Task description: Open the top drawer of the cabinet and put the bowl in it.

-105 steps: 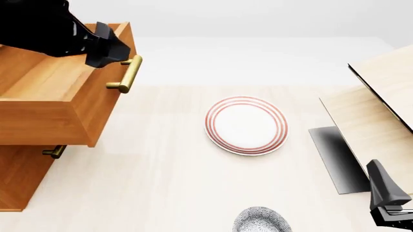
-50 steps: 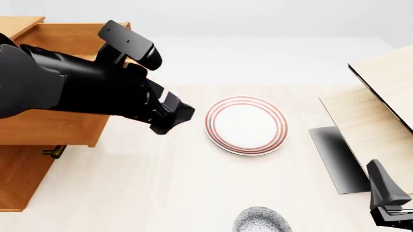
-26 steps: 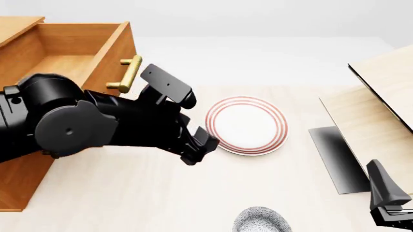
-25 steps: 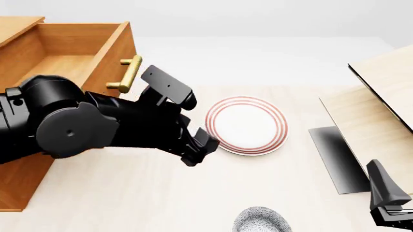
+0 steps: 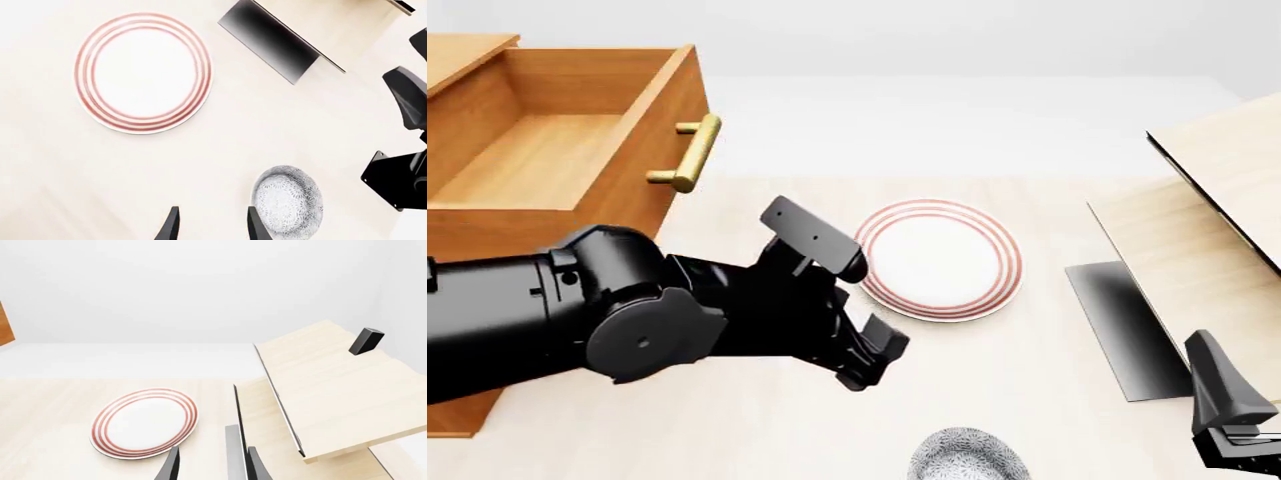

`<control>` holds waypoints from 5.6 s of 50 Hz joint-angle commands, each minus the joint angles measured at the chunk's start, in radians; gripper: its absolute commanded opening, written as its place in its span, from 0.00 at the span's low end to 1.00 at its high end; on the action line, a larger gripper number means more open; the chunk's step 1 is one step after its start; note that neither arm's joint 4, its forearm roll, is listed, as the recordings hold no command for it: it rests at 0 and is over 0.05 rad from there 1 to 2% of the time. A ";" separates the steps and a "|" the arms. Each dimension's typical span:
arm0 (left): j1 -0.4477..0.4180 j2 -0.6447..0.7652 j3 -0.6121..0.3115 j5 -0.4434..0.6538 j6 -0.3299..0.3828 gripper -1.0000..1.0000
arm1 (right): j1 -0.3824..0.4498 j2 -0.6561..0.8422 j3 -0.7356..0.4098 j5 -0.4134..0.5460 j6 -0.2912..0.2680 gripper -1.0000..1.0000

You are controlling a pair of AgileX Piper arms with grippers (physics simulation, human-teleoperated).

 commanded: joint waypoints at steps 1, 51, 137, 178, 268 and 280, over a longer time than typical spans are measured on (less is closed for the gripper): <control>-0.041 0.059 0.017 -0.067 -0.038 1.00 | 0.000 -0.001 0.002 -0.001 0.000 1.00; -0.144 0.252 -0.018 -0.192 -0.134 1.00 | 0.000 -0.001 0.002 -0.001 0.000 1.00; -0.192 0.423 0.058 -0.407 -0.278 1.00 | 0.000 -0.001 0.002 -0.001 0.000 1.00; -0.189 0.484 0.096 -0.499 -0.323 0.00 | 0.000 -0.001 0.002 -0.001 0.000 1.00; -0.041 0.148 -0.120 -0.076 -0.293 0.00 | 0.000 -0.001 0.002 -0.001 0.000 1.00; 0.031 0.109 -0.198 0.021 -0.281 0.00 | 0.000 -0.001 0.002 -0.001 0.000 1.00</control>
